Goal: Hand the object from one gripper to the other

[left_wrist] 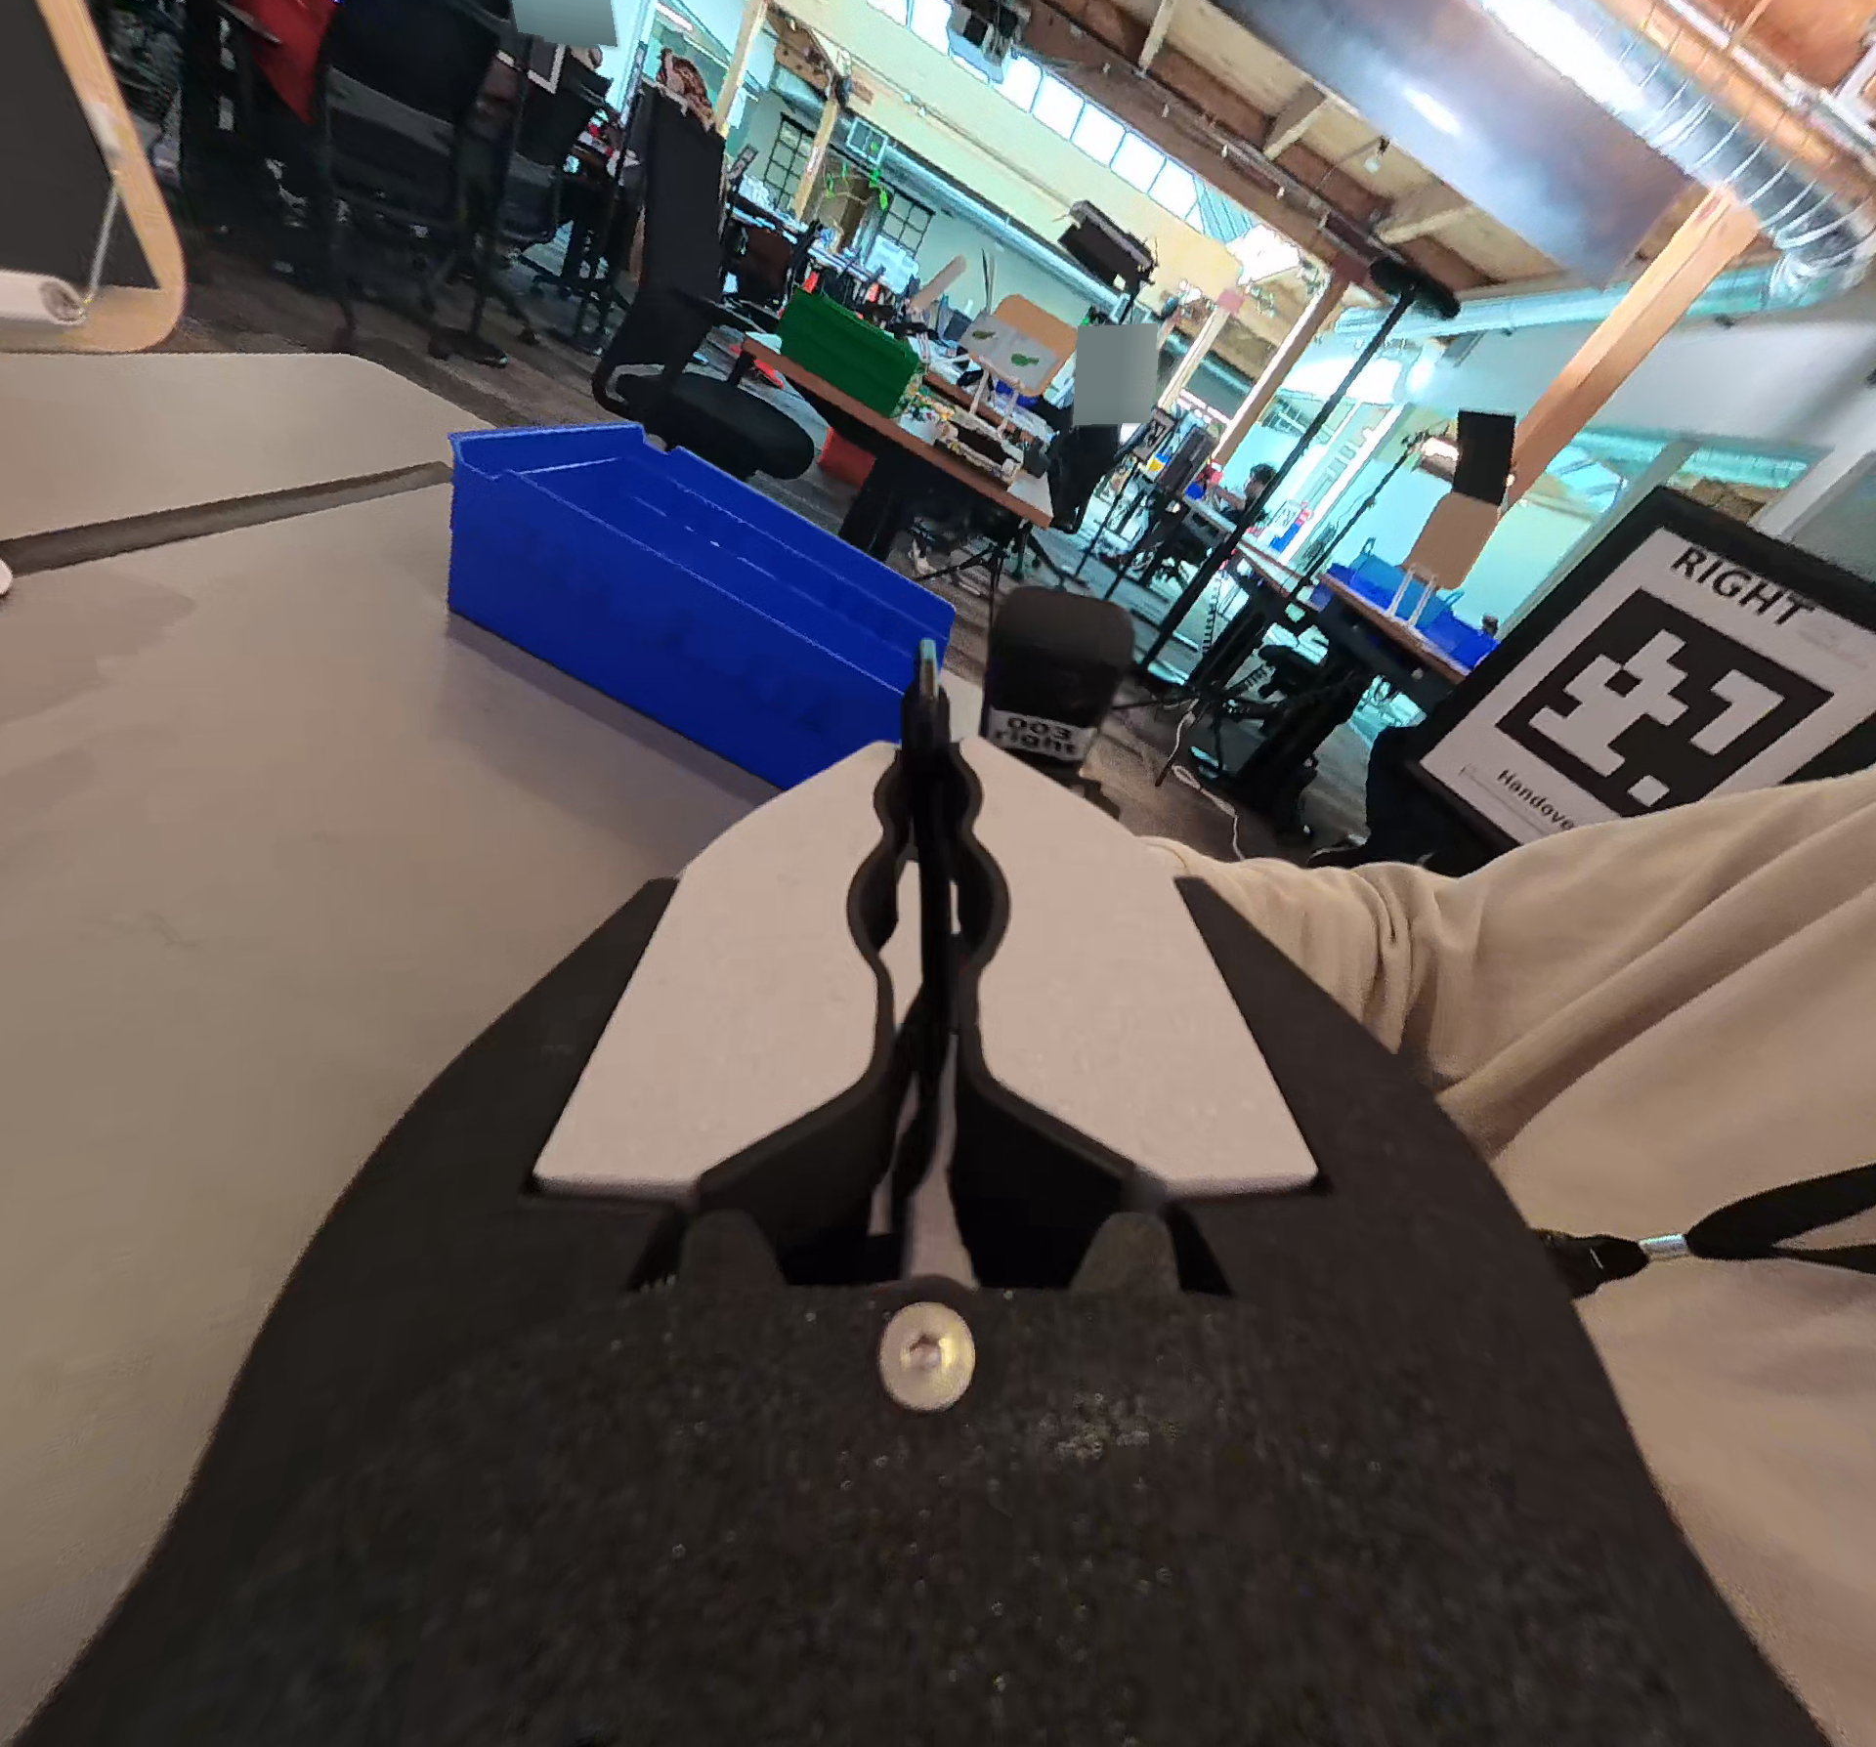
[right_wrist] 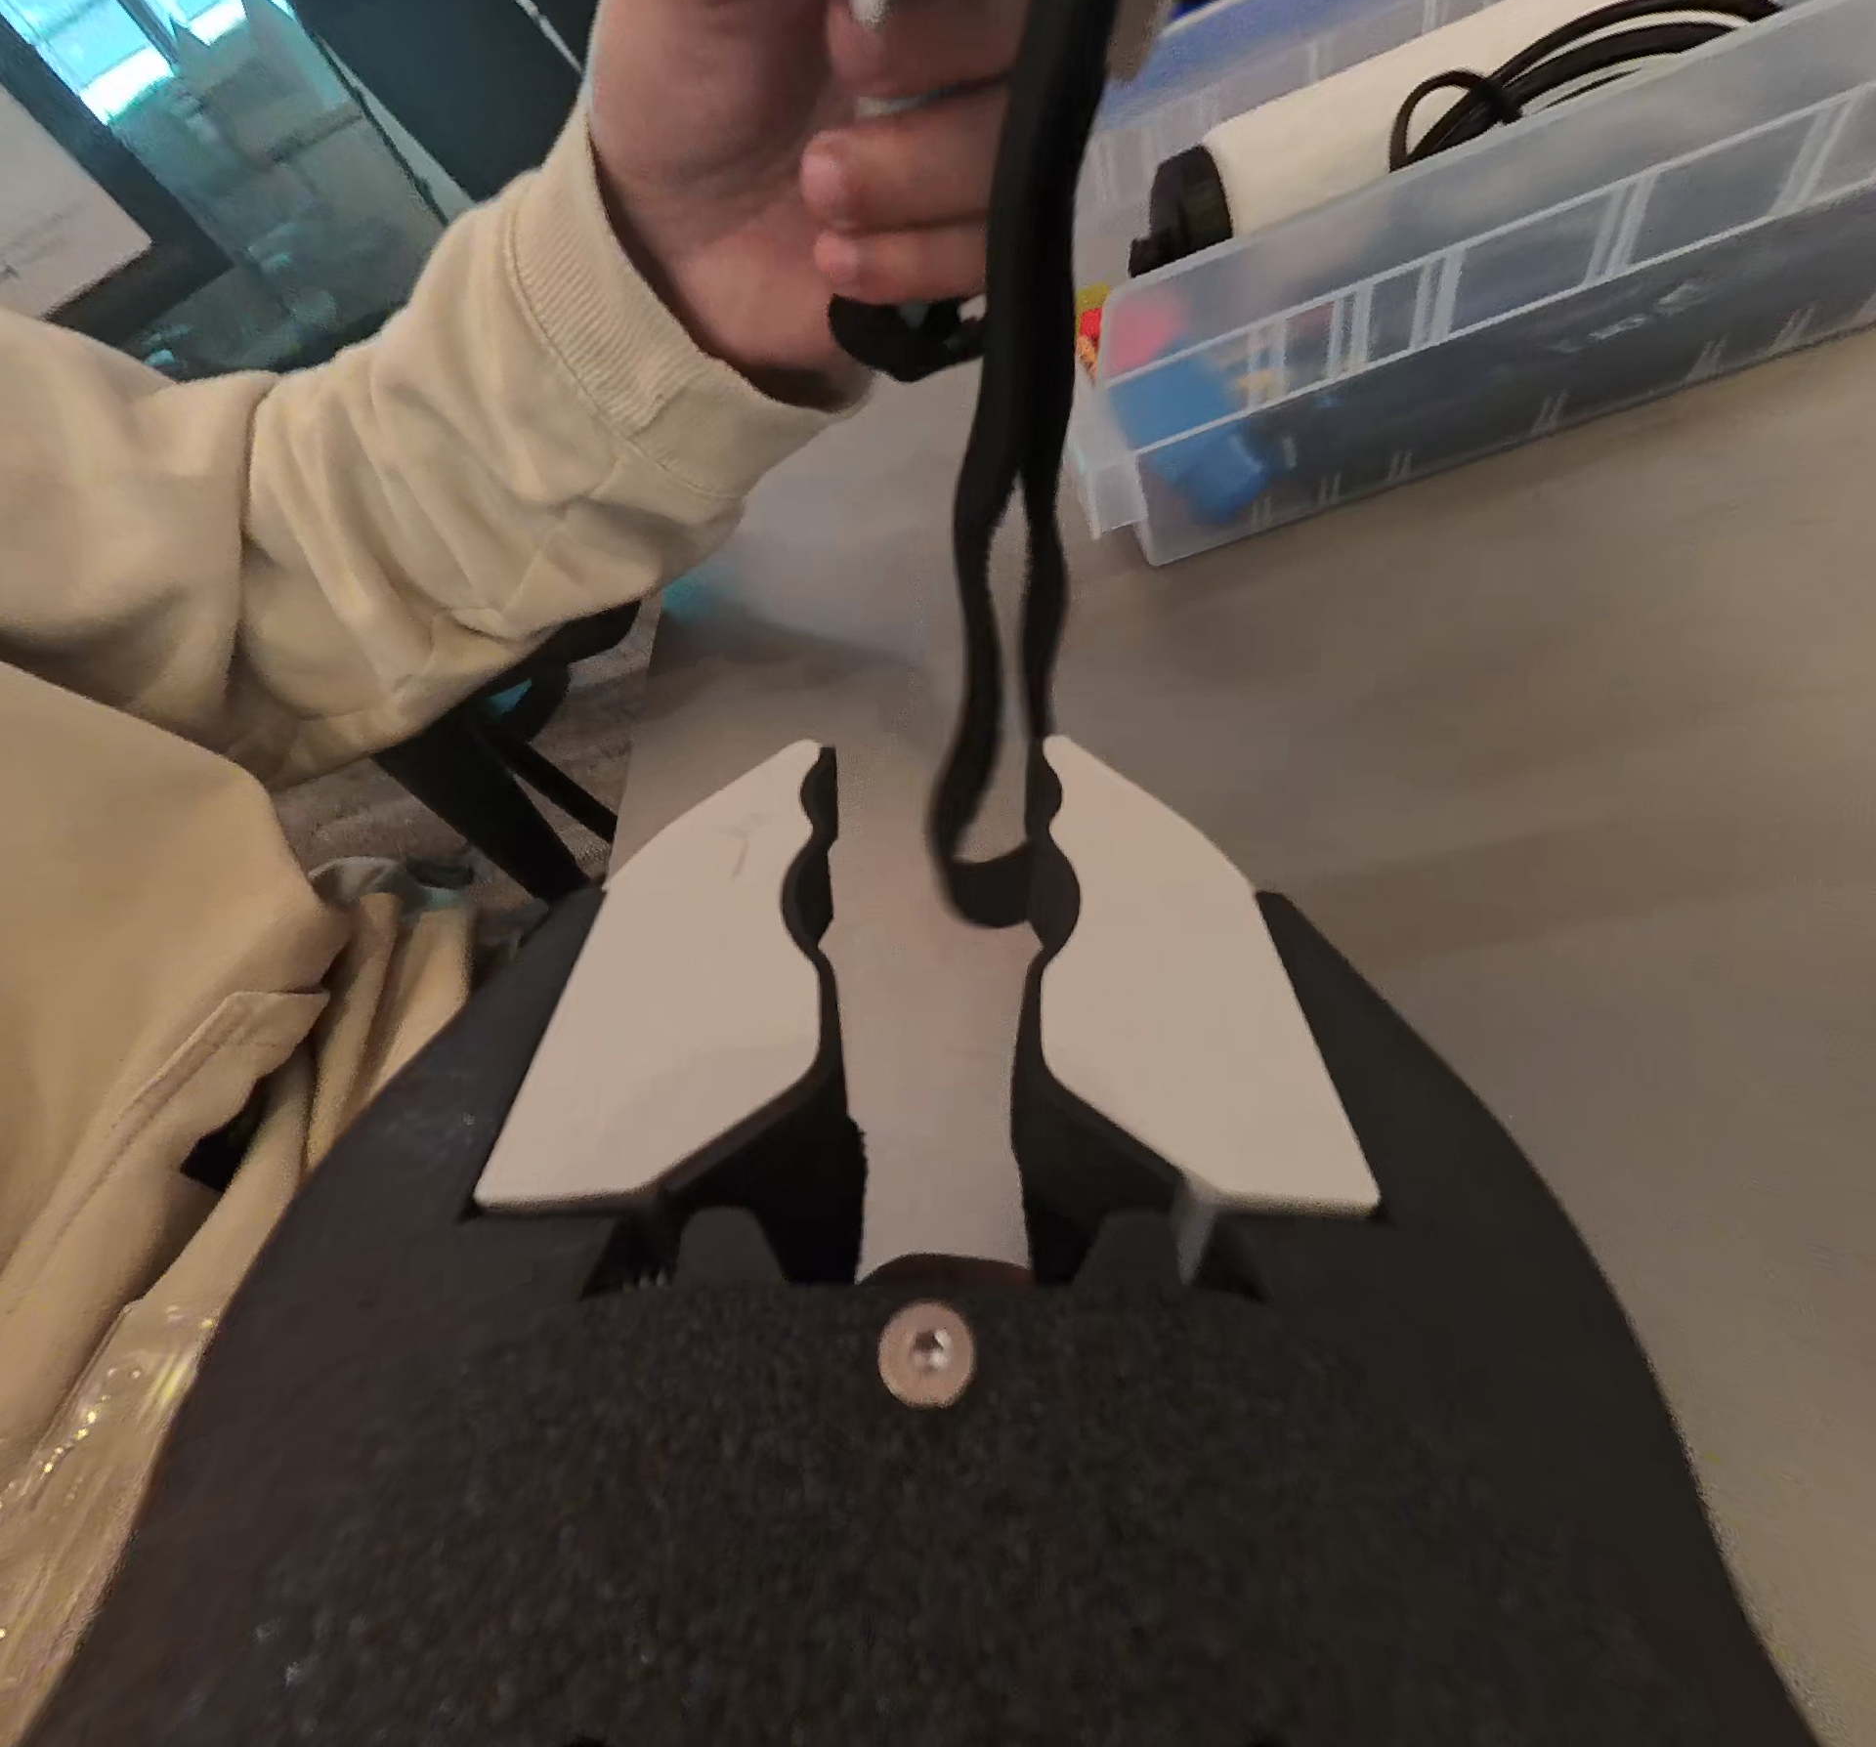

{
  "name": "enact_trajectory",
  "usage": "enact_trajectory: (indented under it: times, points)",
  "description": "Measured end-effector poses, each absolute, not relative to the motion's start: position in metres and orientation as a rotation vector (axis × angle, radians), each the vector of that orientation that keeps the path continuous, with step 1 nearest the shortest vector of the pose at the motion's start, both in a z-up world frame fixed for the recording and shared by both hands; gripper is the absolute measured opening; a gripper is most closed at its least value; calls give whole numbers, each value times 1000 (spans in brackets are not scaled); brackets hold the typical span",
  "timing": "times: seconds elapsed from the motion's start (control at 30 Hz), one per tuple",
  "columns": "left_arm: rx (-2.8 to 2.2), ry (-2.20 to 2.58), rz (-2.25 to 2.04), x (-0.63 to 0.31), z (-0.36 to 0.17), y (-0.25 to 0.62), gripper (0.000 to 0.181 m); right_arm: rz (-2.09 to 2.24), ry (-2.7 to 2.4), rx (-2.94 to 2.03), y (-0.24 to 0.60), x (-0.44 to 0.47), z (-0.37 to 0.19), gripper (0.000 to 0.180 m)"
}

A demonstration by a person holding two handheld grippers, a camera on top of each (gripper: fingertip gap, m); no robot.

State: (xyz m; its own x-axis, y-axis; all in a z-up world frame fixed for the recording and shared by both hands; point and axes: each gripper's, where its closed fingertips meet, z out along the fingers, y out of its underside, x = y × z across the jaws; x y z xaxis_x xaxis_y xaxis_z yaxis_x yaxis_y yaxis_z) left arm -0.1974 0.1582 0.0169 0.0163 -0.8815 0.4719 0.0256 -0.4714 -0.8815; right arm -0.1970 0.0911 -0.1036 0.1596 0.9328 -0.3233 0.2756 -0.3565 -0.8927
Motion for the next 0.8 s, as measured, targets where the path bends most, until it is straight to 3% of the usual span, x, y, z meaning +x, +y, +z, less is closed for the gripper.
enact_trajectory:
  times: [0.13,0.3,0.4,0.47,0.63,0.73,0.8]
  points:
    - [-1523,915,-1507,-191,24,153,4,1284,-969,-1693,109,-188,-81,45]
    - [-1541,978,-1568,-167,13,134,5,1385,-768,-1513,116,-178,-31,42]
    - [-1549,1014,-1601,-152,6,123,5,1333,-801,-1476,113,-175,-18,31]
    - [-1548,1027,-1615,-146,4,119,5,1272,-861,-1476,109,-173,-19,6]
    - [-1542,1049,-1608,-141,5,113,7,1285,-853,-1503,112,-166,-21,4]
    - [-1578,1029,-1520,-148,4,113,40,1266,-843,-1506,114,-162,-20,4]
    - [-1599,953,-1337,-163,-6,120,52,1211,-821,-1508,119,-155,-17,4]
